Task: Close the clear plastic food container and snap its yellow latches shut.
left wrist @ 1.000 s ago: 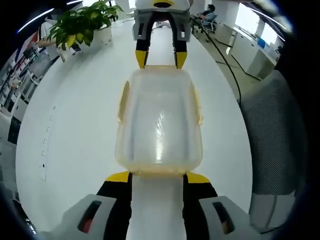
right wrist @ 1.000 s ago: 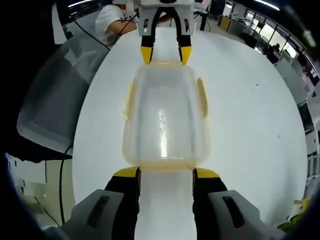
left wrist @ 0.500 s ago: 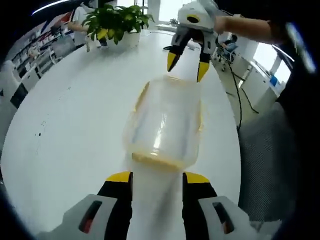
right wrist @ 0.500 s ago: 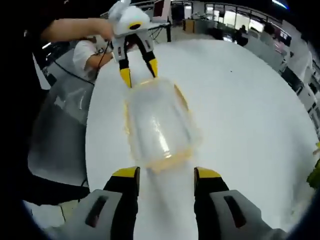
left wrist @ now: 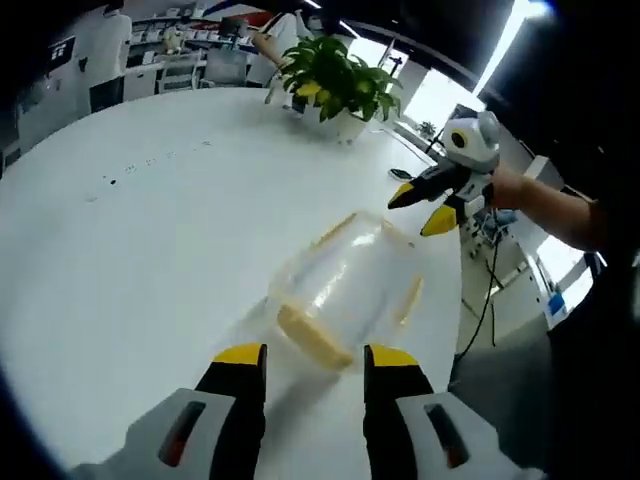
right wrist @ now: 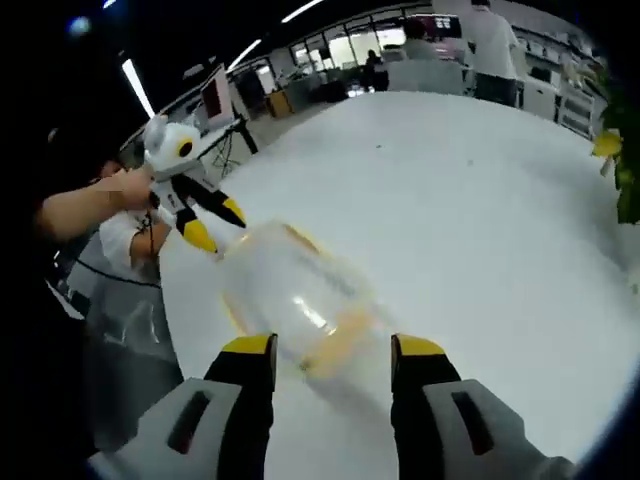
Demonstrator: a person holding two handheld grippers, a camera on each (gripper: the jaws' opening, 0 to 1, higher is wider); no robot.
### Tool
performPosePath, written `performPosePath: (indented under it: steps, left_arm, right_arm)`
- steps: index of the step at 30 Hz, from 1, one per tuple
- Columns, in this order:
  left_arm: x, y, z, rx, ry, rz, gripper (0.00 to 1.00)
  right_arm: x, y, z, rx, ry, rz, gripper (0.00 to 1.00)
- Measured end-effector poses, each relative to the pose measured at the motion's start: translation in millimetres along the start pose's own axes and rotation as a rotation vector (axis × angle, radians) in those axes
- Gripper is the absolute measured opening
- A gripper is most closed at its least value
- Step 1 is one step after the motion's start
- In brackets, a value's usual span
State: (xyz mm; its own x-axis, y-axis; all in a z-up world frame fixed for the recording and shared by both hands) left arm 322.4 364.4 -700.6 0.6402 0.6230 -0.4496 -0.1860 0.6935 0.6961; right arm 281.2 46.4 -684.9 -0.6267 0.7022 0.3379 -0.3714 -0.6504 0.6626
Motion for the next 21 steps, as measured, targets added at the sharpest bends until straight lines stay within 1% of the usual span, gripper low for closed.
performPosePath:
  steps: [1,2,3,4,5,7,8,9,10,11,12,15,17,19,20,21]
  left_arm:
    - [-1.6,-2,-0.3,-0.024,0.033,-0.007,0.32]
    - [-3.3,-3,-1.1,-0.032,0.061,-0.018,0.31]
    - [-5.1,-5,-2.8,-0.038,0.101,-0.012,0.28]
    - [-6.1,-5,-2.7,-0.059,0.103,-0.005,0.25]
    - [-8.2,-7,-4.9,-0.065,0.113,0.000,0.22]
    - [-10.6,-10,-7.9,-0.055,0.121,0.008,0.22]
    - [-11.9,-13,-10.3,-0.051,0.117,0.016,0.22]
    - [-13.7,-16,-13.2,-0.033,0.118,0.008,0.18]
    - [-15.9,-18,-14.9,-0.023,0.130,-0.010,0.17]
    - [-14.9,-19,-15.3,-0.036,0.145,0.011,0.18]
    - [-16.0,-18,-15.1,-0.050,0.143,0.010,0.18]
    - [-16.9,-18,-15.6,-0.064,0.163,0.023,0.18]
    - [-19.7,-18,-16.6,-0.072,0.162,0.032,0.17]
    - [-20.5,-19,-16.7,-0.080,0.166,0.043,0.17]
    - [-20.2,-20,-15.2,-0.091,0.120,0.047,0.17]
    - [-19.5,-20,-13.7,-0.100,0.095,0.048,0.17]
  right_arm:
    - [1,-1,-3.1,0.004,-0.005,-0.001,0.39]
    - [1,-2,-3.8,0.008,0.008,0.000,0.38]
    - [4,-5,-5.9,0.009,0.009,0.001,0.38]
    - [6,-6,-7.3,0.011,0.004,0.002,0.38]
    - [9,-9,-8.9,0.008,-0.006,0.007,0.37]
    - [12,-13,-11.0,0.018,-0.008,0.009,0.37]
    - [12,-15,-13.0,0.042,0.008,0.002,0.36]
    - [12,-17,-14.0,0.059,0.022,-0.003,0.31]
    - [12,-18,-16.6,0.106,0.048,0.017,0.24]
    - [13,-18,-14.8,0.076,-0.007,-0.005,0.25]
    - [10,-18,-14.4,0.076,0.017,0.007,0.25]
    - [7,-18,-17.9,0.067,0.007,0.018,0.25]
    - [5,-20,-18.8,0.065,0.007,0.034,0.24]
    - [4,-20,-18.9,0.071,-0.012,0.053,0.23]
    - [4,-21,-18.5,0.081,-0.027,0.065,0.23]
    - [4,-23,-18.4,0.079,-0.038,0.071,0.21]
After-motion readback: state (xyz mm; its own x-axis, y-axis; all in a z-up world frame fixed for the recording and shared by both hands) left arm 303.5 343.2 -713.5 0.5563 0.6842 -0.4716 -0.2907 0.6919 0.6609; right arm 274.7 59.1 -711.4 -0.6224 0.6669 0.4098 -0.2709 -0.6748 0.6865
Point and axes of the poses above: the point that each gripper's makers call its tool centre point, and the gripper's own axes: y roughly backward along the fingers, x roughly to its left, z roughly out of its top, the point moved 10 cm from there along y, roughly backward along the fingers, and after that the axes turned 6 degrees about y, right-handed, at the moved point
